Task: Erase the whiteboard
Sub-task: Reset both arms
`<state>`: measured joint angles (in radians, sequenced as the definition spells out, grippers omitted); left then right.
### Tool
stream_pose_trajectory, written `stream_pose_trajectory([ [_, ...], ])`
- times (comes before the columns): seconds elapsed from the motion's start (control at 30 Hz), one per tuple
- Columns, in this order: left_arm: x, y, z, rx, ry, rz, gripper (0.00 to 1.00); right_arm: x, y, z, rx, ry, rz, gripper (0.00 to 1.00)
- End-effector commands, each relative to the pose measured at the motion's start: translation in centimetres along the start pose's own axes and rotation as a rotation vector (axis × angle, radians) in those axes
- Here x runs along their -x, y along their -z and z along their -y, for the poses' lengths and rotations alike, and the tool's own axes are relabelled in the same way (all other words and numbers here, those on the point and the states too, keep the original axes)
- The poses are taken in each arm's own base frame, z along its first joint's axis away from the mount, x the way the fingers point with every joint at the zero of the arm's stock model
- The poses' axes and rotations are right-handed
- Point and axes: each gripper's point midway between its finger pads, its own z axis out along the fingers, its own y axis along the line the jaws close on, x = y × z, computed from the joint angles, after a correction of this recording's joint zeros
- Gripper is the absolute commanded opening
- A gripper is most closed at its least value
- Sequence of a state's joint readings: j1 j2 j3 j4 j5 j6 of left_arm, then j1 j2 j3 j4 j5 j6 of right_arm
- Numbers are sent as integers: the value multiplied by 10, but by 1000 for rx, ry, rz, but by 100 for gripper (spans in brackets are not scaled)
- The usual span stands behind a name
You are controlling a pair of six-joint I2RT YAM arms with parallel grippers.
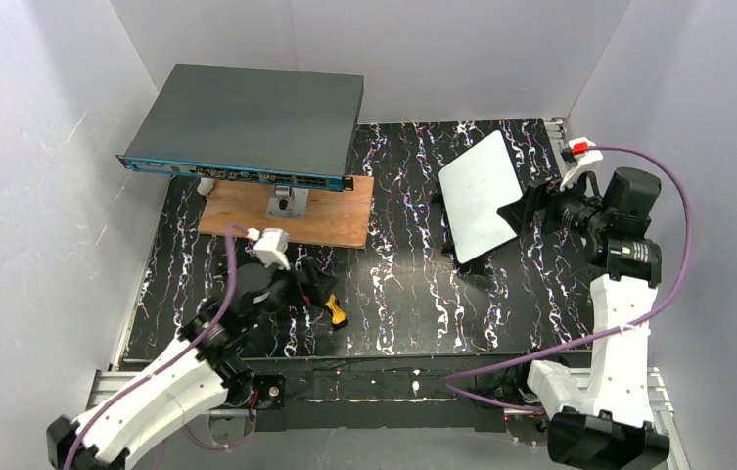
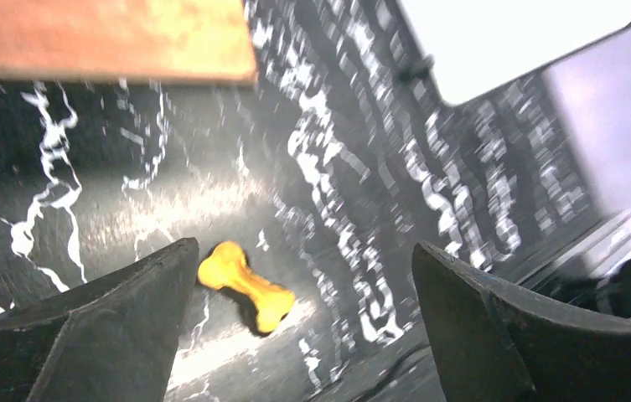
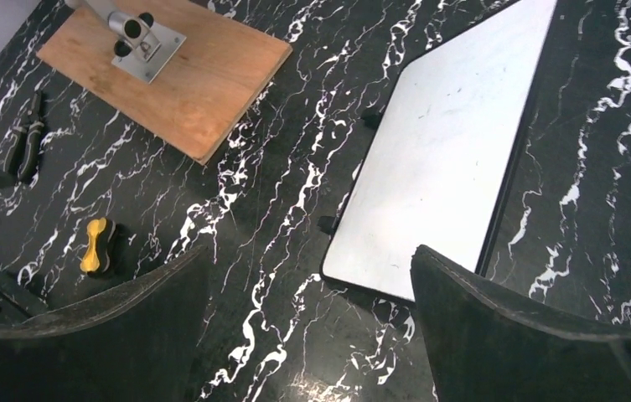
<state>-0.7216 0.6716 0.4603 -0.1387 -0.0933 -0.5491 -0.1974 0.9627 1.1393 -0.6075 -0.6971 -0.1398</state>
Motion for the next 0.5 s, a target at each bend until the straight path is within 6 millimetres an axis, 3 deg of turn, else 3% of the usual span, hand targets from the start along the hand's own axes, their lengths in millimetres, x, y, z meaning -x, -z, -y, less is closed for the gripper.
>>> stream_pose_trajectory([
  [0.0,53,40,-1,-15,142,293,98,11,16,-1,-59,-49,79,93],
  [0.1,80,72,-16,58,121,423,98,1,21,-10,-32,-38,55,92],
  [0.2,101,103,-24,152,26,430,98,-7,27,-22,16,10,39,89],
  [0.33,112,123,-33,286,-108,315,98,-1,32,-30,33,-15,67,89],
  [0.47,118,133,-37,352,-165,251,98,7,35,-23,-55,-157,112,90],
])
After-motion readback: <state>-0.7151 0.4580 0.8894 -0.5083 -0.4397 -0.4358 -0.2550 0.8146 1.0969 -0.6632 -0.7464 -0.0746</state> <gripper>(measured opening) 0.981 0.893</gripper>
